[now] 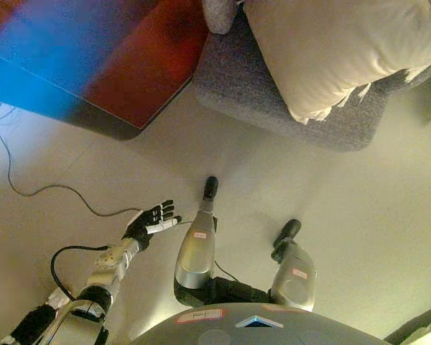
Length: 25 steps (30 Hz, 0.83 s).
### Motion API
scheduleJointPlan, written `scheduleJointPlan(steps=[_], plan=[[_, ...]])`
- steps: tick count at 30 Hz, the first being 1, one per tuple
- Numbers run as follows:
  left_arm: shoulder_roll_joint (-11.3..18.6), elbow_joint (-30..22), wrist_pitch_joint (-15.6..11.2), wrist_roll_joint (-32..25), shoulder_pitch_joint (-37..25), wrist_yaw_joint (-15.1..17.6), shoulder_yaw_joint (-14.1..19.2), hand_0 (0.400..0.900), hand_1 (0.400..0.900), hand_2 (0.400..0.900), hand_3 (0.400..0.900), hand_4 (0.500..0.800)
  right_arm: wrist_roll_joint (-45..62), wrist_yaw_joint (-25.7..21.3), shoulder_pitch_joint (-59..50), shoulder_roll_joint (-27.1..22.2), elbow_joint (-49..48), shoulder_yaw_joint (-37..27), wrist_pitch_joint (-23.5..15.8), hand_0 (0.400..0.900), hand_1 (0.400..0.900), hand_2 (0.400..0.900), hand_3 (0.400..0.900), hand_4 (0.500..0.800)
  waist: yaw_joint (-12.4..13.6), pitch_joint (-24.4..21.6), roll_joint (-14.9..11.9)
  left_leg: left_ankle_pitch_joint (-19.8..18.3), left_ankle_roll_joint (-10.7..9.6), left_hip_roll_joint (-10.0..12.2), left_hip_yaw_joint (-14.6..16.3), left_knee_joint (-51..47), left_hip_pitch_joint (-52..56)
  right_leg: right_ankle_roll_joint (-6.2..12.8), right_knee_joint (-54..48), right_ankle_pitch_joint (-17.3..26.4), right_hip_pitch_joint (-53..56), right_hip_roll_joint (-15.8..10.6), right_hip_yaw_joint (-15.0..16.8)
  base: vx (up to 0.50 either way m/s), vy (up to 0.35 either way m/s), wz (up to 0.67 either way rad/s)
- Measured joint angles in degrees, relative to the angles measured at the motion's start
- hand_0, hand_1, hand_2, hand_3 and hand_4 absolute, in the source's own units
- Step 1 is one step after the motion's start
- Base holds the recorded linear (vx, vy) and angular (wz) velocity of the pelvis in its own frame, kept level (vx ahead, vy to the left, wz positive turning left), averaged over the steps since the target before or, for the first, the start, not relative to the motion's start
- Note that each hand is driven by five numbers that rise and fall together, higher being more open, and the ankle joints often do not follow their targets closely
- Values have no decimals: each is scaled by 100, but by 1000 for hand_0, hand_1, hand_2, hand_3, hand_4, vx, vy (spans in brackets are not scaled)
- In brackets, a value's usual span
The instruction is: Pick up the pillow and put it on the sofa.
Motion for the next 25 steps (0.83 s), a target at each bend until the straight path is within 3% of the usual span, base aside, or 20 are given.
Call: scheduleJointPlan(steps=[8, 15, 21, 25], plan=[[-32, 199, 32, 9, 3, -17, 4, 900, 900, 900, 900, 800, -186, 134, 10, -347, 196, 4, 120, 900, 900, 900, 900, 800, -188, -67, 29, -11, -14, 69, 23, -76, 267, -8, -73, -3, 251, 68, 8, 24, -35, -2], [-39, 432, 104, 140, 148, 20, 7, 900, 900, 900, 900, 800, -197, 440, 374, -589, 195, -16, 238, 900, 900, 900, 900, 800, -289, -587, -124, -29, -57, 139, 78, -306, 635, -16, -371, -2, 631, 160, -17, 58, -23, -5], [-35, 697, 219, 522, 345, 54, 15, 900, 900, 900, 900, 800, -249, 843, 1452, -628, 182, -610, 314, 900, 900, 900, 900, 800, -386, -1176, -491, -142, -118, 190, 174, -455, 1033, -2, -833, 27, 1130, 261, -31, 65, 29, -10], [-48, 1038, 422, 938, 391, 154, 29, 900, 900, 900, 900, 800, -434, 1442, 3156, -614, 12, -1447, 299, 900, 900, 900, 900, 800, -489, -1586, -716, -207, -158, 207, 302, -588, 1286, 22, -1089, 50, 1378, 310, 25, 23, 61, -12]])
